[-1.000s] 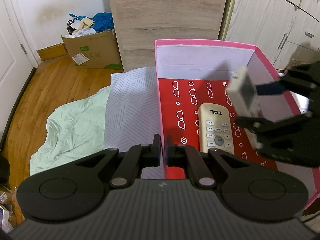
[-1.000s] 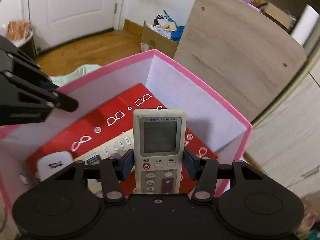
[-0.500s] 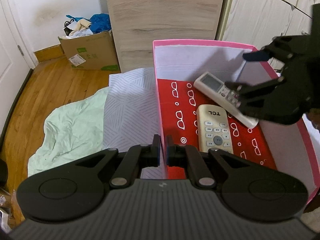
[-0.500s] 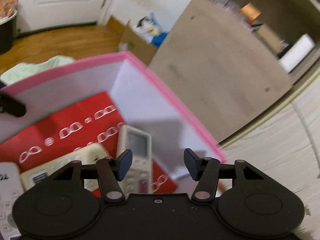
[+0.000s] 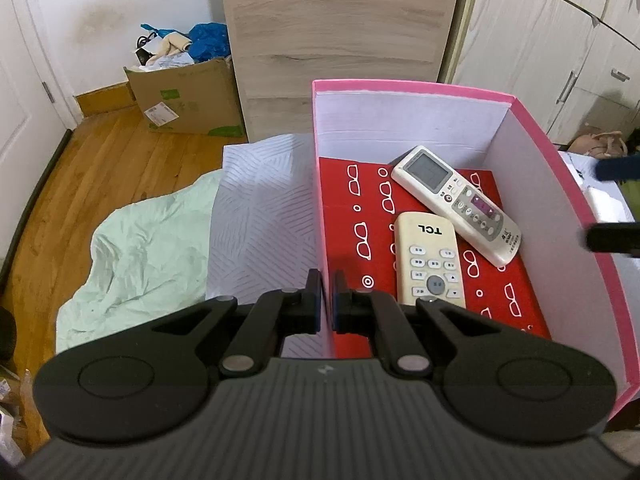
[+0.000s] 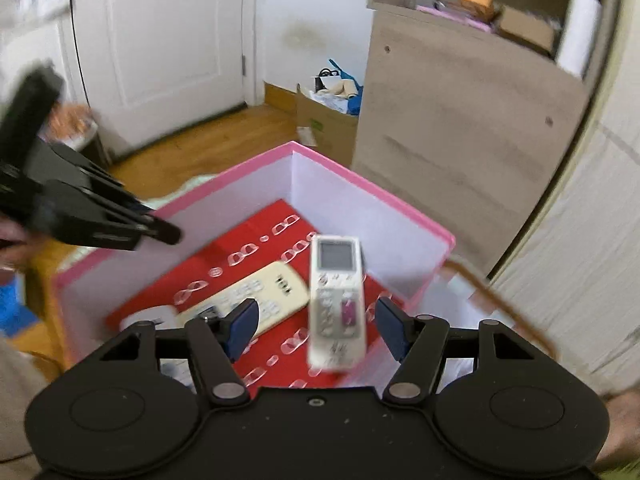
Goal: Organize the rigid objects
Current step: 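Return the right gripper to the cloth and grasp the white universal remote, then lift the white universal remote and carry it over the pink box, then lower the universal remote beside the other remotes and open the right gripper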
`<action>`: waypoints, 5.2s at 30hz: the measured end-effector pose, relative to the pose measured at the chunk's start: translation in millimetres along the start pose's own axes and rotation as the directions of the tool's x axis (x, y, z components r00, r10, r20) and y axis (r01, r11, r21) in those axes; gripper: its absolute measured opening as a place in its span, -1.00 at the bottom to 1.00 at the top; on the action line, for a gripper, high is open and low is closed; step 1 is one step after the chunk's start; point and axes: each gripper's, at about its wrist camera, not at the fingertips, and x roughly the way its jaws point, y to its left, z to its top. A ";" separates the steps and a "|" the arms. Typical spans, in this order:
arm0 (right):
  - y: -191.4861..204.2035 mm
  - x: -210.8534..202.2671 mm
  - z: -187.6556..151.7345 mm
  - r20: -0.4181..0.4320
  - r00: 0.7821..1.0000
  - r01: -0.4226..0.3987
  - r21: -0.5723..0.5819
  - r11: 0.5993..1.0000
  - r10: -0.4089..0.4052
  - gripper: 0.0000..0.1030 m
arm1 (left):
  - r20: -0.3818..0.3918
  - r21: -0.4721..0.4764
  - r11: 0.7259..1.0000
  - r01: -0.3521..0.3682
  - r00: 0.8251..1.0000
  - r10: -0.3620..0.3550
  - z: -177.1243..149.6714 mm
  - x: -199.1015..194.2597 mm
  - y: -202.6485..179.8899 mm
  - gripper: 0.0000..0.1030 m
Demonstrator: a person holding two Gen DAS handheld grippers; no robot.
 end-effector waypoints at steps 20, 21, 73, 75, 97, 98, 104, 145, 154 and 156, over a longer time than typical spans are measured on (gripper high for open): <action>-102.4 28.6 -121.4 -0.257 0.960 0.009 0.439 0.899 0.116 0.11 | 0.017 -0.008 1.000 -0.020 1.000 0.020 1.8 -5.8 -3.7 -0.92; -101.5 30.2 -123.2 -0.264 0.957 0.004 0.437 0.899 0.124 0.11 | 0.016 -0.017 1.000 -0.018 1.000 0.018 1.9 -6.1 -2.9 -0.92; -96.1 57.2 -113.0 -0.281 0.953 0.171 0.183 0.968 -0.115 0.34 | 0.005 -0.051 0.998 -0.036 0.999 0.036 3.6 -2.8 -6.9 -0.91; -94.7 53.8 -111.2 -0.272 0.954 0.179 0.166 0.970 -0.129 0.16 | 0.008 -0.038 0.998 -0.048 0.999 0.049 3.2 -2.3 -9.8 -0.91; -51.4 -72.8 -57.1 0.136 0.949 0.274 0.092 0.957 -0.285 0.13 | 0.005 -0.059 0.997 -0.053 0.999 0.054 4.3 -4.2 -6.8 -0.91; -47.7 -77.1 -53.5 0.159 0.946 0.271 0.090 0.958 -0.283 0.13 | 0.005 -0.060 0.997 -0.053 0.999 0.053 4.3 -4.2 -6.9 -0.91; -27.4 -96.9 -35.2 0.255 0.938 0.213 0.102 0.972 -0.232 0.13 | 0.006 -0.060 0.997 -0.052 0.999 0.053 4.2 -4.1 -7.2 -0.91; 56.4 12.8 -30.0 0.076 0.990 0.124 -0.105 0.987 -0.116 0.10 | 0.011 -0.042 0.998 -0.051 0.999 0.051 1.4 -2.7 -8.2 -0.91; 59.1 32.3 -37.6 -0.052 0.997 0.045 -0.120 0.992 -0.051 -0.56 | 0.010 -0.047 0.997 -0.054 0.998 0.054 0.6 -3.2 -9.4 -0.91; 61.3 36.9 -36.9 -0.051 0.996 0.061 -0.115 0.991 -0.067 -0.55 | 0.009 -0.051 0.997 -0.051 0.999 0.052 0.9 -3.2 -9.0 -0.91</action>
